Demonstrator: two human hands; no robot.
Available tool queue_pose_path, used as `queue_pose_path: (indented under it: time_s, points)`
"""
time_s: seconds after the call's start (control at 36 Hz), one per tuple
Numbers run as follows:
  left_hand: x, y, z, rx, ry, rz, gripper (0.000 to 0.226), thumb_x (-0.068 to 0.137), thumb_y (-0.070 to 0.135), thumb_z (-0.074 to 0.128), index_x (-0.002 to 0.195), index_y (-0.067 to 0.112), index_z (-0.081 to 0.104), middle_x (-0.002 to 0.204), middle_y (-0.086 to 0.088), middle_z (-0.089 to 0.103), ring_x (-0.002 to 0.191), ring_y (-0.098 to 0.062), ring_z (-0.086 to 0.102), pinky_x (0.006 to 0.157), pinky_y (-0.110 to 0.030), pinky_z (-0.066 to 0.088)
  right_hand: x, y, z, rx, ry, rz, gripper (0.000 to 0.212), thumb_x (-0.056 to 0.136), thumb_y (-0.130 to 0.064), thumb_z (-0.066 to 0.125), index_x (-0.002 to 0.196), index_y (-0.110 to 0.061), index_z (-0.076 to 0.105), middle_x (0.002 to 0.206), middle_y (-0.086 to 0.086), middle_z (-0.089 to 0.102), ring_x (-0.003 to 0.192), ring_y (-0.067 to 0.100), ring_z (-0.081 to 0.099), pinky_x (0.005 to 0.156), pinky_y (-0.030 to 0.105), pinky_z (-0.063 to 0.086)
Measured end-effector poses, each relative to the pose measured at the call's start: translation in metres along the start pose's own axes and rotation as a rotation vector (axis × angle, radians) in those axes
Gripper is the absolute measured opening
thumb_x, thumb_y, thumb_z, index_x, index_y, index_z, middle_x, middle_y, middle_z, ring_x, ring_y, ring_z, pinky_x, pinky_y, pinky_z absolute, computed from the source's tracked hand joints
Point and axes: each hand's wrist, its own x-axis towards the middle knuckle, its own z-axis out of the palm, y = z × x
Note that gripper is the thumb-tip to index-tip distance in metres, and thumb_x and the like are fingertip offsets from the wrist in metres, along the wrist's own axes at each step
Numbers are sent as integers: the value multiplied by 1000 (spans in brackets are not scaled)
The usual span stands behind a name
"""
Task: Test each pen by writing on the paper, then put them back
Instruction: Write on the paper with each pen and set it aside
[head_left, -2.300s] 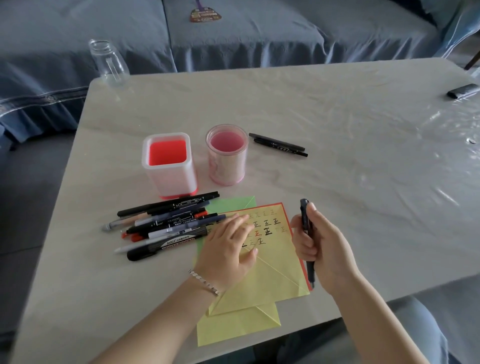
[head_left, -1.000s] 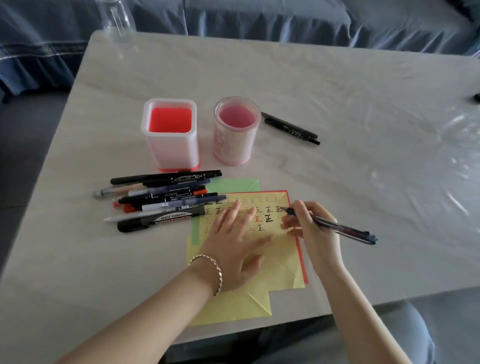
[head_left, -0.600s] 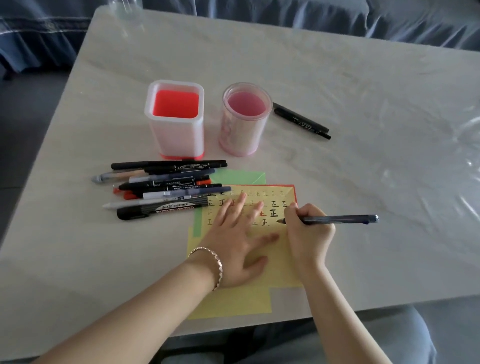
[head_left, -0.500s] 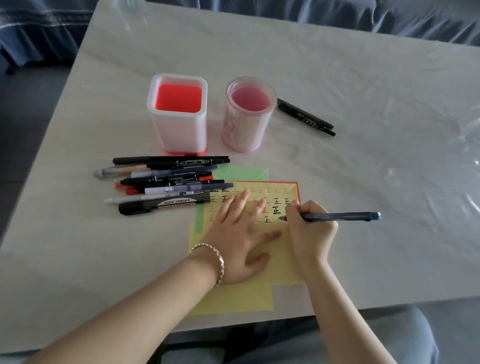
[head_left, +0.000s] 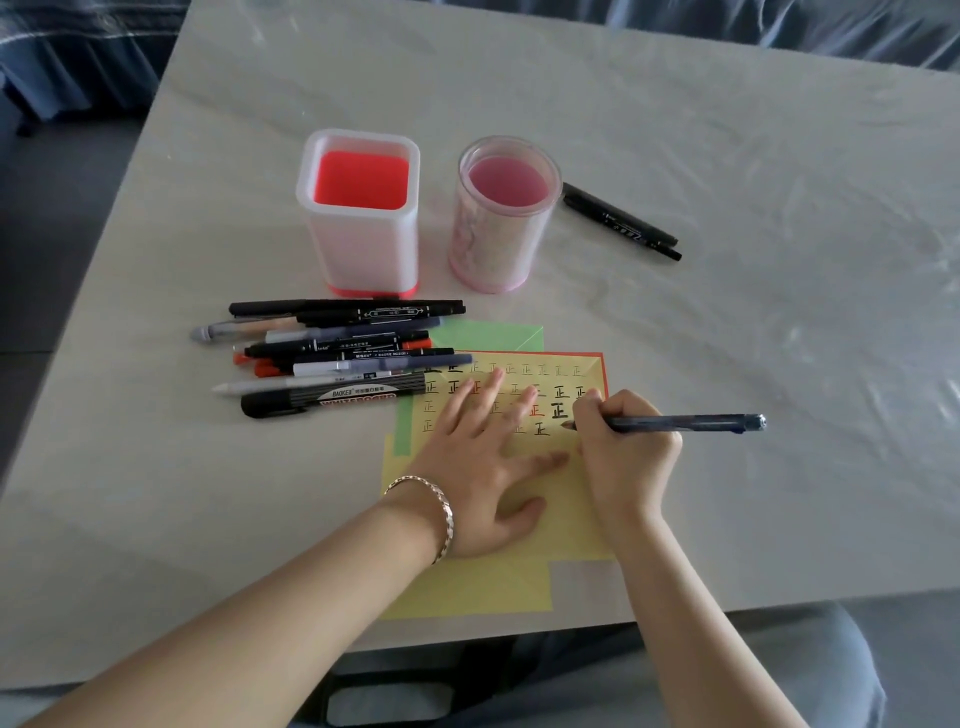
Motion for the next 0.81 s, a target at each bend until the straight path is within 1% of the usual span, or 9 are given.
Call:
queue_pose_path:
  time_s: [0.06, 0.11, 0.28, 0.39, 0.5, 0.56, 0.61, 0.69, 0.81]
  points:
    - [0, 0, 0, -3, 0, -2, 45, 78, 52, 41, 118, 41, 58, 143, -16, 39, 133, -47, 23, 107, -49, 11, 0, 0, 0, -2, 27, -4, 32, 79, -4, 62, 50, -1, 48, 46, 9, 50, 44, 8, 43, 45, 12, 32]
    - [0, 0, 0, -8, 3, -2, 45, 78, 51, 41, 118, 40, 58, 142, -16, 39, 133, -48, 24, 106, -50, 11, 0, 1, 0, -7, 42, -8, 32, 79, -5, 61, 50, -1, 48, 49, 15, 52, 47, 12, 45, 46, 14, 33]
    - [0, 1, 0, -12, 6, -1, 46, 78, 51, 40, 118, 40, 58, 142, -17, 39, 133, -48, 24, 106, -49, 11, 1, 1, -1, 5, 28, -14, 39, 80, -3, 62, 46, -11, 44, 46, 7, 49, 49, 15, 48, 47, 14, 33]
    - [0, 0, 0, -12, 10, -2, 46, 77, 51, 40, 117, 39, 59, 142, -17, 40, 132, -48, 25, 106, -49, 11, 1, 1, 0, -20, 15, -3, 37, 77, -2, 62, 46, -10, 43, 44, 5, 46, 47, 13, 45, 46, 15, 31]
    - [0, 0, 0, -11, 8, -3, 46, 78, 51, 39, 117, 39, 59, 142, -16, 39, 132, -48, 24, 106, -49, 11, 1, 1, -2, -25, -2, 34, 35, 73, 0, 61, 45, -9, 43, 39, -5, 44, 45, 8, 41, 44, 11, 30]
    - [0, 0, 0, -12, 10, -1, 46, 78, 51, 40, 117, 39, 59, 142, -17, 40, 132, -48, 25, 106, -49, 12, 1, 0, -2, -17, 8, 46, 33, 74, 0, 61, 47, -4, 43, 40, -5, 43, 45, 8, 41, 44, 12, 30]
    - [0, 0, 0, -15, 13, 0, 45, 78, 50, 40, 117, 39, 60, 142, -17, 40, 132, -48, 25, 106, -50, 12, 1, -1, -1, -14, 19, 41, 32, 75, -1, 62, 49, 0, 43, 46, 5, 43, 46, 9, 39, 45, 13, 30]
    - [0, 0, 0, -14, 11, -2, 45, 78, 51, 40, 117, 39, 59, 143, -16, 39, 133, -48, 24, 106, -49, 12, 0, -2, -1, -20, 16, 26, 30, 75, 0, 61, 50, 3, 43, 50, 13, 43, 49, 12, 40, 45, 15, 29]
    - [0, 0, 0, -15, 6, -4, 46, 78, 51, 40, 117, 39, 59, 143, -16, 39, 133, -47, 23, 106, -48, 12, 1, 0, -1, -19, 32, 13, 32, 76, -1, 61, 50, 2, 42, 49, 13, 43, 52, 21, 46, 46, 17, 30]
